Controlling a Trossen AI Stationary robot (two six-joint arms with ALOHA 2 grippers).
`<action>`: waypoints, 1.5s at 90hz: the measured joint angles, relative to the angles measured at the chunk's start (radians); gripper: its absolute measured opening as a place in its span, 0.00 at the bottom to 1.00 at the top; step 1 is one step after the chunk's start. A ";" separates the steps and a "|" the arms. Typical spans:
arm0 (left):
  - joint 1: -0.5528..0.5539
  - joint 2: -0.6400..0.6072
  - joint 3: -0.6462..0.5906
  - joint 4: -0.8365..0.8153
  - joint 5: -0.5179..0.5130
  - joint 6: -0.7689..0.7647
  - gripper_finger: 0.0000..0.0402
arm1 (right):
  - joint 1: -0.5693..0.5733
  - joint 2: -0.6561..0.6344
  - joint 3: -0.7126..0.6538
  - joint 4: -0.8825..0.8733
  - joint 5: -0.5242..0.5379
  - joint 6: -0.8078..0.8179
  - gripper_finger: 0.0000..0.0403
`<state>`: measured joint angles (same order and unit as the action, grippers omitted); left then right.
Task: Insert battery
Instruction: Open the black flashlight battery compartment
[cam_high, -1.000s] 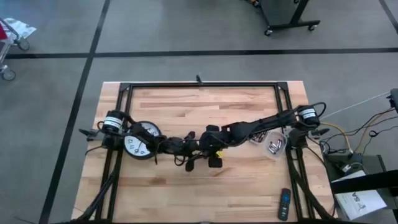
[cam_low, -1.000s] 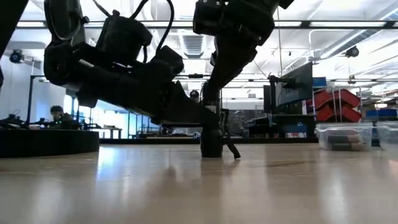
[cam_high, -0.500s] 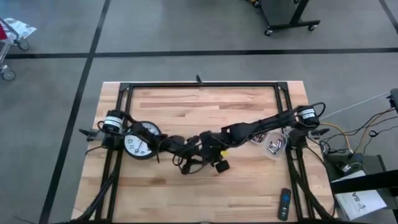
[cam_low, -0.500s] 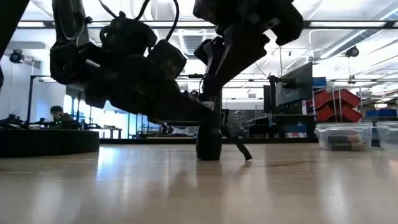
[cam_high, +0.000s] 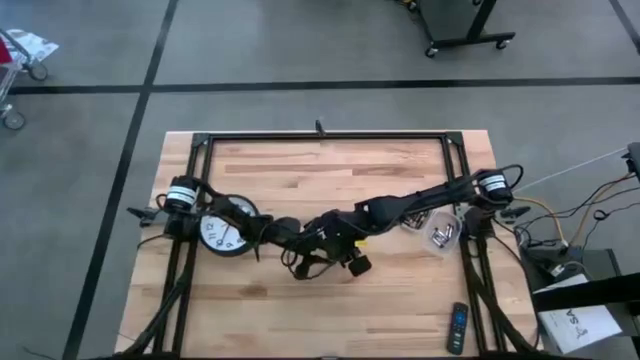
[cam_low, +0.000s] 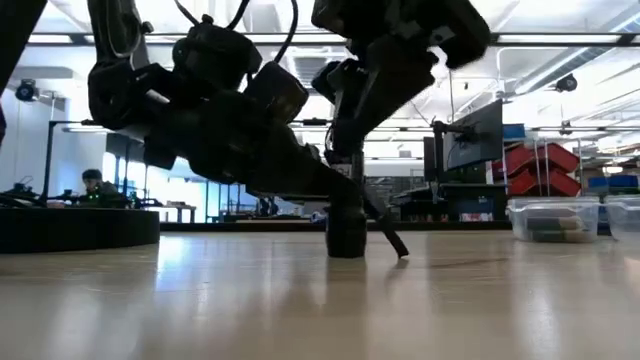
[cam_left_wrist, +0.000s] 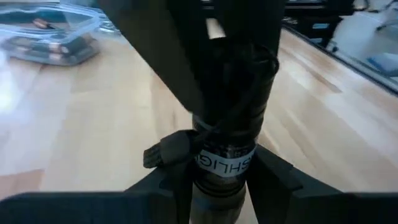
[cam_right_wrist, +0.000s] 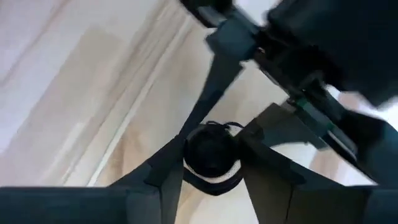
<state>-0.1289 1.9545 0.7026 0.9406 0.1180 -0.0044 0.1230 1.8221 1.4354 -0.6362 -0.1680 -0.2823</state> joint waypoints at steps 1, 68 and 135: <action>0.000 0.000 0.000 0.001 -0.011 0.000 0.26 | 0.000 -0.001 0.005 -0.005 0.001 0.010 0.37; 0.001 0.001 -0.010 -0.016 -0.496 -0.197 0.26 | -0.117 0.025 0.109 -0.228 0.217 1.075 0.59; 0.008 0.002 -0.011 -0.021 -0.558 -0.248 0.26 | -0.165 0.077 0.112 -0.136 0.142 1.149 0.56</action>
<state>-0.1211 1.9568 0.6918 0.9197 -0.4399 -0.2527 -0.0418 1.8988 1.5471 -0.7719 -0.0261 0.8669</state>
